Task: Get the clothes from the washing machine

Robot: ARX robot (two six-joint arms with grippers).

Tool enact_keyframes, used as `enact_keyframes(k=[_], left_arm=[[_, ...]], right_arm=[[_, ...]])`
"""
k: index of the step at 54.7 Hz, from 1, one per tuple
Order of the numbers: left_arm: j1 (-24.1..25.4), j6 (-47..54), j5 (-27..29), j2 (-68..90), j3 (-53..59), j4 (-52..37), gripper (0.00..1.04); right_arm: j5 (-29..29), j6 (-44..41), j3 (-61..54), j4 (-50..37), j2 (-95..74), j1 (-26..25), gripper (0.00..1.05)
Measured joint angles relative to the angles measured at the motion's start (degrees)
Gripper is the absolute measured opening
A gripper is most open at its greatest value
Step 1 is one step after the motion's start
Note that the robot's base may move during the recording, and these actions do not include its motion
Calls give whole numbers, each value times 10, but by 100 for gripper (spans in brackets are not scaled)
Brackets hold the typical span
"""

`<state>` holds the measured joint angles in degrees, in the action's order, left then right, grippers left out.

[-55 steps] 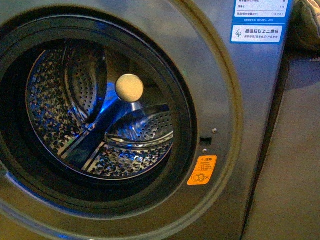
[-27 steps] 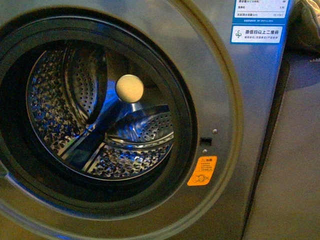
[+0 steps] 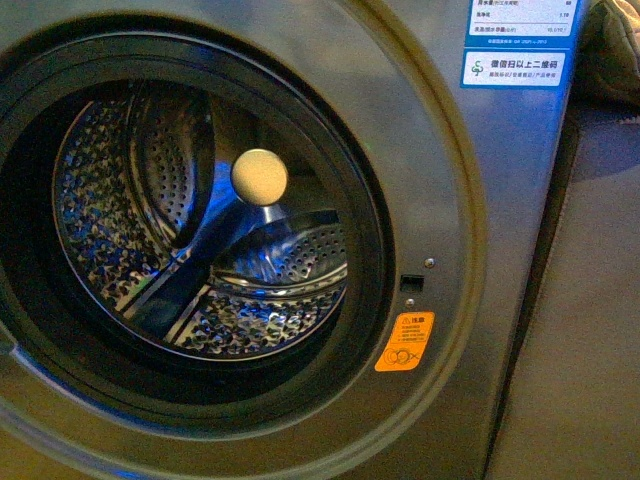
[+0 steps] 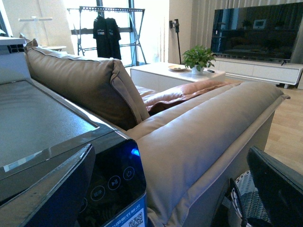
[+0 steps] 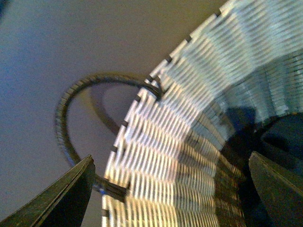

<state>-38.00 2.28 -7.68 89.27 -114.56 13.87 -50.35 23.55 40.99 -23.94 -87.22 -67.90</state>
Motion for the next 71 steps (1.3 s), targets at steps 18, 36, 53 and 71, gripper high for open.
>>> enact_keyframes(k=[18, 36, 53, 71], left_arm=[[0, 0, 0, 0, 0, 0, 98], [0, 0, 0, 0, 0, 0, 98], [0, 0, 0, -1, 0, 0, 98], [0, 0, 0, -1, 0, 0, 98]], right_arm=[[-5, 141, 17, -143, 223, 78, 97], [268, -29, -140, -38, 581, 512, 94], [473, -221, -204, 245, 666, 628, 40], [501, -234, -299, 225, 743, 677, 2]])
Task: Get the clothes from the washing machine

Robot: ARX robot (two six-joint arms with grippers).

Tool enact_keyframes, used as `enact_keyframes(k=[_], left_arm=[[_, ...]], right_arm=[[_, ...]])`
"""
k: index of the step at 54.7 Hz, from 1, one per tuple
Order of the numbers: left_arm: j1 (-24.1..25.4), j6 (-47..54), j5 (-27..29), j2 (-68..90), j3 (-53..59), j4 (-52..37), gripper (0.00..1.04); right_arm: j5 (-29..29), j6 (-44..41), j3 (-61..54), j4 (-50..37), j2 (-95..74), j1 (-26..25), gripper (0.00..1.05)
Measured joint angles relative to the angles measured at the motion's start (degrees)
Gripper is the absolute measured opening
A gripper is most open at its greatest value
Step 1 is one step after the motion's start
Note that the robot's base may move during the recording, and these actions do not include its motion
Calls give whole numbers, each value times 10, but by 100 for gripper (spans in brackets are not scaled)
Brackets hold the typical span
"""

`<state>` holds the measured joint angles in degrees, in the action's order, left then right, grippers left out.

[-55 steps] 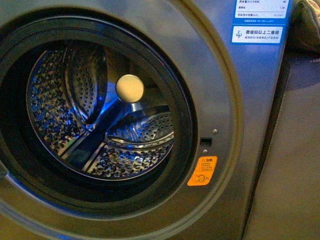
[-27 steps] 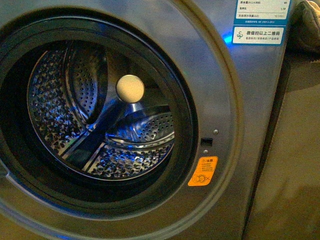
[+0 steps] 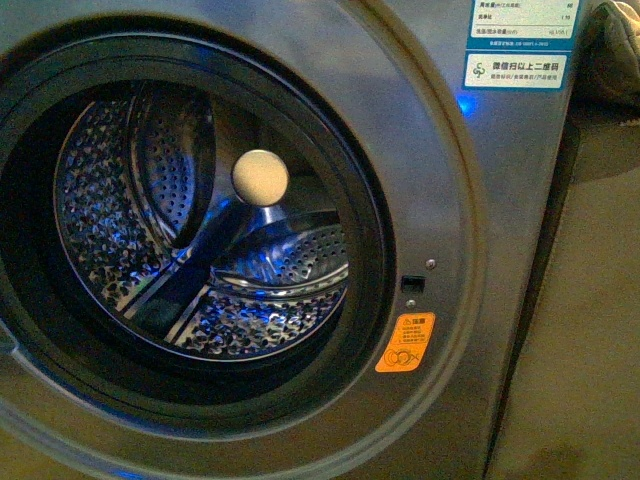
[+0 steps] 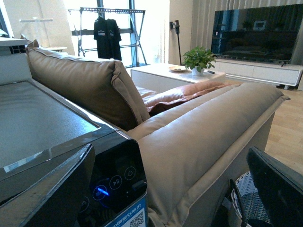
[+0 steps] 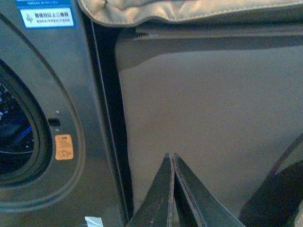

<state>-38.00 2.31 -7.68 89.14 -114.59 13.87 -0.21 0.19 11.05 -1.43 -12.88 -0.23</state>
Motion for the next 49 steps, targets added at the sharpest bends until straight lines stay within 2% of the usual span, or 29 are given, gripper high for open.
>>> enact_keyframes(k=[5, 32, 33, 35, 37, 39, 42, 45, 49], left_arm=[[0, 0, 0, 0, 0, 0, 98], [0, 0, 1, 0, 0, 0, 98], [-5, -2, 26, 1, -2, 4, 98], [-17, -5, 123, 2, -10, 15, 98], [-20, -8, 187, 2, -10, 15, 98], [-23, -8, 282, -2, -9, 14, 98], [-23, 6, 359, -16, 8, 3, 98], [-19, 22, 401, -38, 28, -1, 98], [-10, 35, 423, -66, 50, 0, 98]], right_arm=[[0, 0, -20, 31, 43, 0, 2], [1, 0, -69, 22, 92, 0, 2], [1, 0, -70, 22, 94, 0, 2], [1, 0, -73, 21, 96, 0, 2], [1, 0, -74, 21, 97, 0, 2], [1, 0, -77, 21, 99, 0, 2], [1, 0, -80, 20, 101, 0, 2], [1, 0, -82, 20, 103, 0, 2], [2, 0, -88, 18, 110, 0, 2]])
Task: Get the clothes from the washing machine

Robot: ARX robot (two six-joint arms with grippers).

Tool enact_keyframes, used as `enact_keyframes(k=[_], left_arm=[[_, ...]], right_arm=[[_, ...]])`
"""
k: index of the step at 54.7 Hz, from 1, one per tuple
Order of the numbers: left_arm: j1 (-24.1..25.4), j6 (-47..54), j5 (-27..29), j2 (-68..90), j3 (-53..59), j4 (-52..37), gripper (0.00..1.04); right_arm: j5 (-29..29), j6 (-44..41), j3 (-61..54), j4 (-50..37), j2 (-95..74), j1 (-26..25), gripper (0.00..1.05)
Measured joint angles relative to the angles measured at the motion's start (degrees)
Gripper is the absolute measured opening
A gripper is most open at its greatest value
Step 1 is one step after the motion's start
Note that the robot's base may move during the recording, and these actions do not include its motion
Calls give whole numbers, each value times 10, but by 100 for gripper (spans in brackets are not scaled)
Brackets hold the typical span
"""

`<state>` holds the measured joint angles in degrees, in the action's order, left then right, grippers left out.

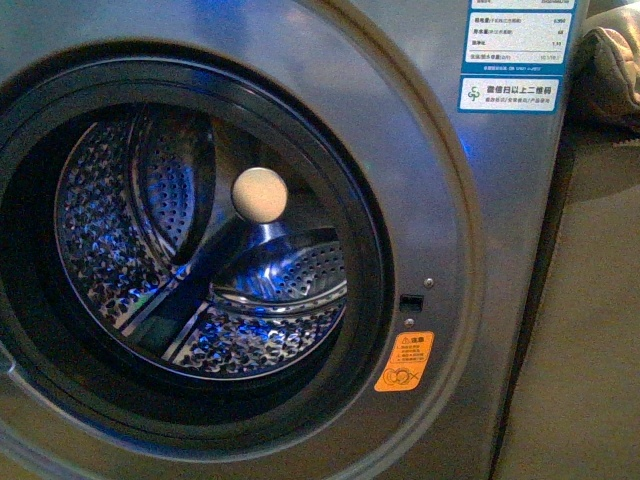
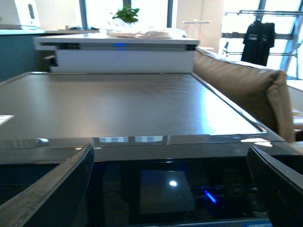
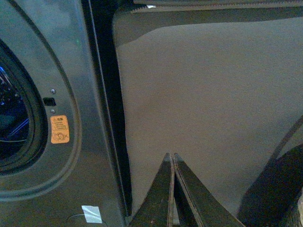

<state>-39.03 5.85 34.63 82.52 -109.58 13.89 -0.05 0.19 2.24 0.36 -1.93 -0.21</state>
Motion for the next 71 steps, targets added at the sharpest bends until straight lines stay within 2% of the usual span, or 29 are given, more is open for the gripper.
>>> enact_keyframes(k=[8, 14, 26, 31, 38, 43, 57, 71], left_arm=[[23, 24, 24, -68, 40, 11, 98], [42, 22, 20, -110, 80, 26, 98], [114, -69, 11, -173, 184, 59, 98], [146, -68, -70, -206, 229, 85, 86], [184, -63, -154, -321, 419, -6, 62], [221, -63, -185, -398, 563, -70, 42], [275, -62, -240, -484, 763, -147, 3], [317, -61, -277, -557, 883, -196, 4]], right_arm=[[0, 0, -19, -2, 16, 0, 2], [0, 0, -19, -2, 17, 0, 2], [0, 0, -19, -2, 17, 0, 2], [0, 0, -19, -2, 17, 0, 2], [0, 0, -19, -2, 17, 0, 2], [0, 0, -19, -2, 17, 0, 2], [0, 0, -19, -2, 17, 0, 2], [0, 0, -19, -2, 17, 0, 2]])
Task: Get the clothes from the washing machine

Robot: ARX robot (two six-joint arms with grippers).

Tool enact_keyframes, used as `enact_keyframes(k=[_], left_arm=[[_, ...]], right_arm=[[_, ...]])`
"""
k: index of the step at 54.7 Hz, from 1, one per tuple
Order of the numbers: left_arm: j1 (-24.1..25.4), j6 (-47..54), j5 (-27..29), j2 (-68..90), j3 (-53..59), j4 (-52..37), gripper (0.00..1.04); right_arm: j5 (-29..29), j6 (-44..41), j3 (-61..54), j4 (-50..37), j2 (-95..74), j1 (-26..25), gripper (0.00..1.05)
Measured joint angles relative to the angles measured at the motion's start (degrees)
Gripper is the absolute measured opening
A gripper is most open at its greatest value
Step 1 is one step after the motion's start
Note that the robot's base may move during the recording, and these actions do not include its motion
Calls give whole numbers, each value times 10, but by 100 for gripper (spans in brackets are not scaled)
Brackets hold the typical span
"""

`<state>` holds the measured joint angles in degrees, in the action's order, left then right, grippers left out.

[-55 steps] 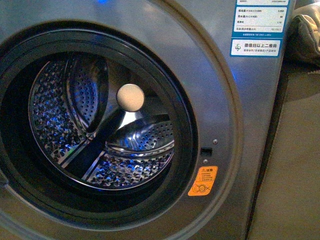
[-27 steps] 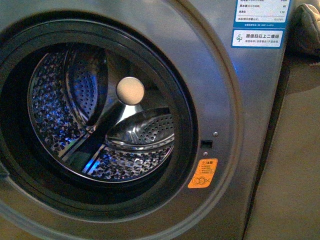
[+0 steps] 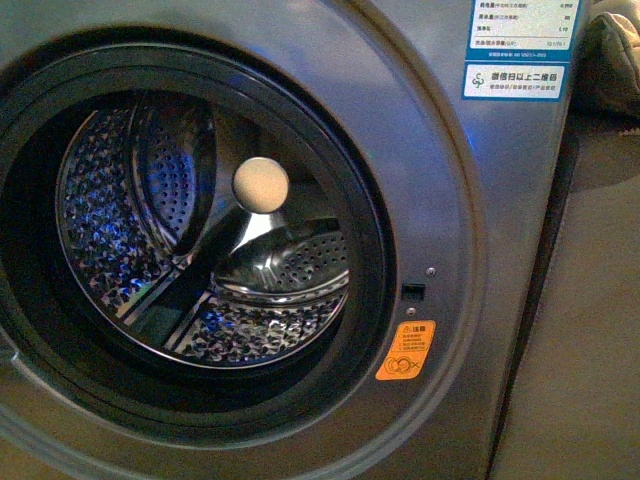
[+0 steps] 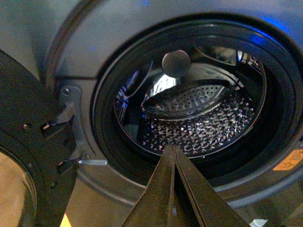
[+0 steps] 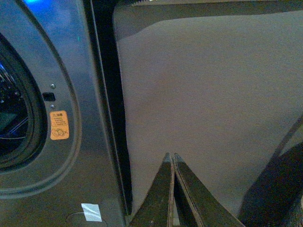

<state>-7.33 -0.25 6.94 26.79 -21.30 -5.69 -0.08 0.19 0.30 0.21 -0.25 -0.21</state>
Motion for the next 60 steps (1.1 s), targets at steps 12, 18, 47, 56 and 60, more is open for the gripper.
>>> enact_keyframes(k=[12, 18, 47, 56, 60], left_arm=[[70, 0, -64, -49, 74, -21, 4], [71, 0, -69, -73, 105, -26, 4], [72, 0, -69, -212, 181, 47, 4], [72, 0, -69, -253, 194, 57, 4], [72, 0, -70, -263, 202, 58, 4]], right_arm=[[0, 0, 0, 0, 0, 0, 2], [0, 0, 0, 0, 0, 0, 2], [0, 0, 0, 0, 0, 0, 2], [0, 0, 0, 0, 0, 0, 2], [0, 0, 0, 0, 0, 0, 2]])
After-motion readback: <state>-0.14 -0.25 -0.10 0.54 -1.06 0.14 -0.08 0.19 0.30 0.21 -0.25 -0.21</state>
